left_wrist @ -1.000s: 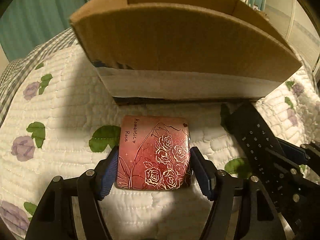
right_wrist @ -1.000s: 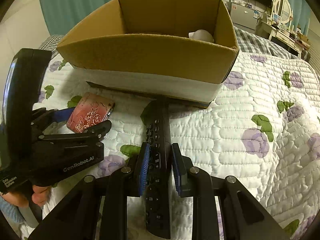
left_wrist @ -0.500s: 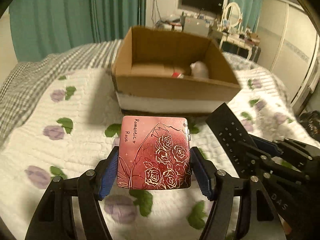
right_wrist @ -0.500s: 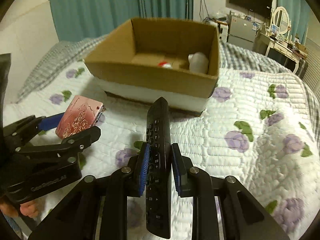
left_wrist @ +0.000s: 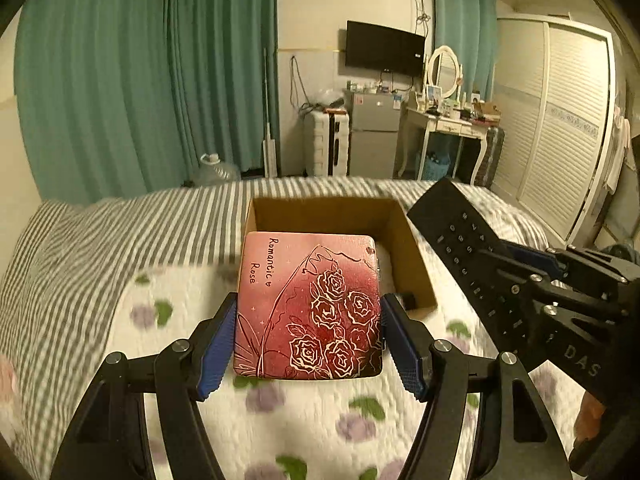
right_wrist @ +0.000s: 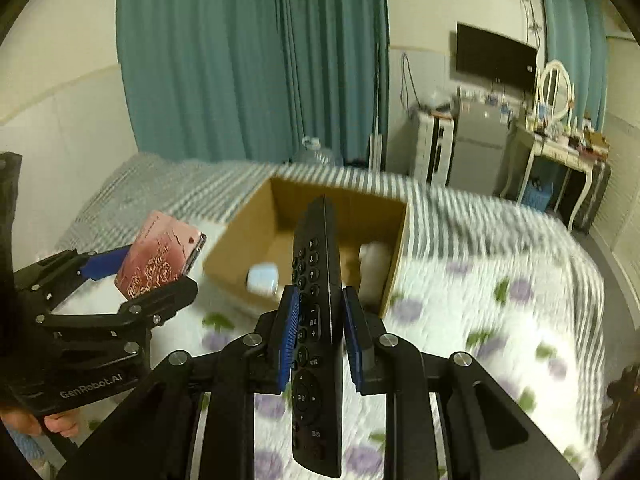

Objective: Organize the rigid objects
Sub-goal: 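Lower the remote and pink case into the box and open both tools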

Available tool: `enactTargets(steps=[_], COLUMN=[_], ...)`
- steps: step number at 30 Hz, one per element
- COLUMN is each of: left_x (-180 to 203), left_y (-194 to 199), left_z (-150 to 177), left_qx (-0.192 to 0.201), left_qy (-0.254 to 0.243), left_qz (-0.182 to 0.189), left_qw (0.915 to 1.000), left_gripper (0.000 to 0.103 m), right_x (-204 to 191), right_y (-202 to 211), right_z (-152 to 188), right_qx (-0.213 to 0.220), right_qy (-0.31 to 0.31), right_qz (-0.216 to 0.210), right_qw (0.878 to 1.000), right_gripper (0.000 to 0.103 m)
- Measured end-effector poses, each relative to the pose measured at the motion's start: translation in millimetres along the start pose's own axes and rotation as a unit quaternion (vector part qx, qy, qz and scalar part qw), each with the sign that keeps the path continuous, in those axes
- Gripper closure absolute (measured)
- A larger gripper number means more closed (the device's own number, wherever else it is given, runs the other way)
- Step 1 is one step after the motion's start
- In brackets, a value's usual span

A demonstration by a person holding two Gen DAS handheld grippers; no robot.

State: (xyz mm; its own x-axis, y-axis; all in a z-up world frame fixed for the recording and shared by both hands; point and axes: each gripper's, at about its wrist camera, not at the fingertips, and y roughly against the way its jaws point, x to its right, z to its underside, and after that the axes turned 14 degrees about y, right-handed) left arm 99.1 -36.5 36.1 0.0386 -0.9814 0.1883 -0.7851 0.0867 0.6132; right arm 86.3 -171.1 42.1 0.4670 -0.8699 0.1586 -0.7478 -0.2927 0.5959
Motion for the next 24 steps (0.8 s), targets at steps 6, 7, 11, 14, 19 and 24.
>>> enactTargets(steps=[6,7,11,14,19,24], left_x=[4,4,2,-2,-3,-2], left_y=[-60,-70,-118,-144,-175,-190], left_z=[-34,-36,-36,-30,-19,-14], left_qx=[-0.001,-0.003,-0.021,-0.033,-0.049,-0.064], left_qy=[-0.013,-0.013,-0.014,-0.016,-0.031,-0.036], left_qz=[-0.012,-0.011,-0.01,0.004,-0.01,-0.021], left_qw=[0.9998,0.9998,0.9996,0.9993,0.9983,0.9971], left_gripper=[0.033,0.033,0.033,0.033,0.033,0.031], right_x=[24,27,40,49,58,64], right_y=[-29,-36,-75,-106,-145,-159], right_z=[-42,-44,-49,-43,-33,-28], right_qx=[0.022,0.022,0.01,-0.004,-0.027,-0.038], right_qy=[0.019,0.02,0.02,0.018,0.019,0.023], right_qz=[0.005,0.006,0.006,0.004,-0.001,-0.005], right_qw=[1.0,1.0,1.0,1.0,0.999,0.999], right_gripper=[0.081,0.081,0.081,0.081,0.081,0.081])
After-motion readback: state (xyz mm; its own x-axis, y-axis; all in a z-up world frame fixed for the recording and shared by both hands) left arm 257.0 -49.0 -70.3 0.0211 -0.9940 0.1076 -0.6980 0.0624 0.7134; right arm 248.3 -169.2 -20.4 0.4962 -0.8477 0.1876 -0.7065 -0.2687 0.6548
